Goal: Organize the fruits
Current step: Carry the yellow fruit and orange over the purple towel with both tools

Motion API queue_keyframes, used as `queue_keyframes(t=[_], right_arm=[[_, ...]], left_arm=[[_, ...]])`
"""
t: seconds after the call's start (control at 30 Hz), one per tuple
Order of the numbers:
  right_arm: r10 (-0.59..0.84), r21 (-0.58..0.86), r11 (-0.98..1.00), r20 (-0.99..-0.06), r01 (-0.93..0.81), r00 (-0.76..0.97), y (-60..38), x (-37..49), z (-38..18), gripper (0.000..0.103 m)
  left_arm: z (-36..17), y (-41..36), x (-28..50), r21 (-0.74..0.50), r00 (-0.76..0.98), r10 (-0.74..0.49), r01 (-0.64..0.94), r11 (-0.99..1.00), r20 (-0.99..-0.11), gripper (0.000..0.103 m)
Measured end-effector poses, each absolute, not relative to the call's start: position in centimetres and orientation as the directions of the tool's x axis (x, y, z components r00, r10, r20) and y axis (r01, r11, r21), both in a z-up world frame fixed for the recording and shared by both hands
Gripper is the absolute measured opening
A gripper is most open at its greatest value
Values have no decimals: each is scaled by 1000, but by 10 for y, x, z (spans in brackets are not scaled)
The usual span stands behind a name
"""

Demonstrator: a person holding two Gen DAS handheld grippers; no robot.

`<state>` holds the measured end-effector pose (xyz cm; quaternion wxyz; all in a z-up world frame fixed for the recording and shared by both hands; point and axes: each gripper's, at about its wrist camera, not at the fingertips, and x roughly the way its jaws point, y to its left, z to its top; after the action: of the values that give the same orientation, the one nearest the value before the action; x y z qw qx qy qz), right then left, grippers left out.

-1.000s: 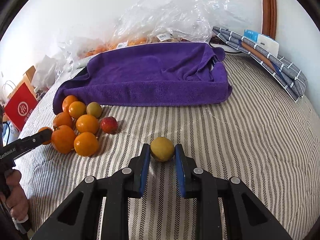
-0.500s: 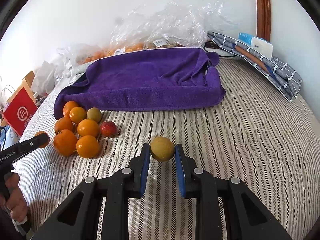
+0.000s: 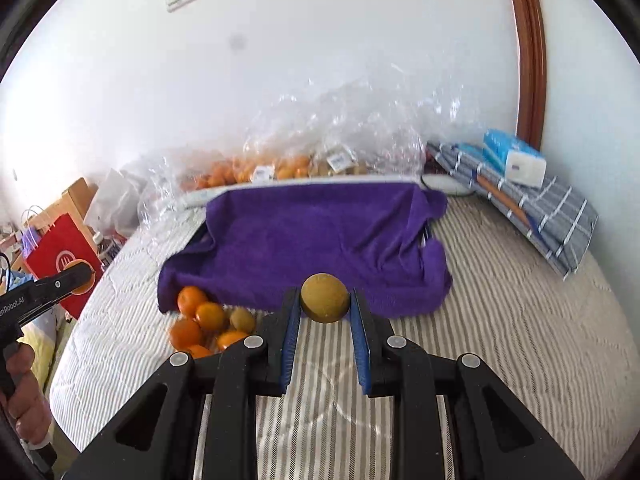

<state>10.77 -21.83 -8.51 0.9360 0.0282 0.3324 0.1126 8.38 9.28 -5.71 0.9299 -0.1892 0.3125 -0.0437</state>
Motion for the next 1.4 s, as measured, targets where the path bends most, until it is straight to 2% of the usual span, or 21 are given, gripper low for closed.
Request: queue_keyframes(t=[0.27,0.6,1.07,1.4], right_arm=[[255,131,967,-560,-220,788,-220,121,-48,25],[227,109,974,-563,-201,795,-227,169,-50,25],[174,102,985,-628,-141,759,-236,246,-105,25],[146,101,989,-690,-106,709,-232,282,-151,25]], left_arm=[[-37,86,111,-359,810,-178,-43,932,-559,31],[-44,64,169,-361,786,-191,-44,931,-588,31],[-101,50,260,-342,703,-207,-55,938,-681,31],[-145,45,284,-315,637,-206,-61,947,-742,31]])
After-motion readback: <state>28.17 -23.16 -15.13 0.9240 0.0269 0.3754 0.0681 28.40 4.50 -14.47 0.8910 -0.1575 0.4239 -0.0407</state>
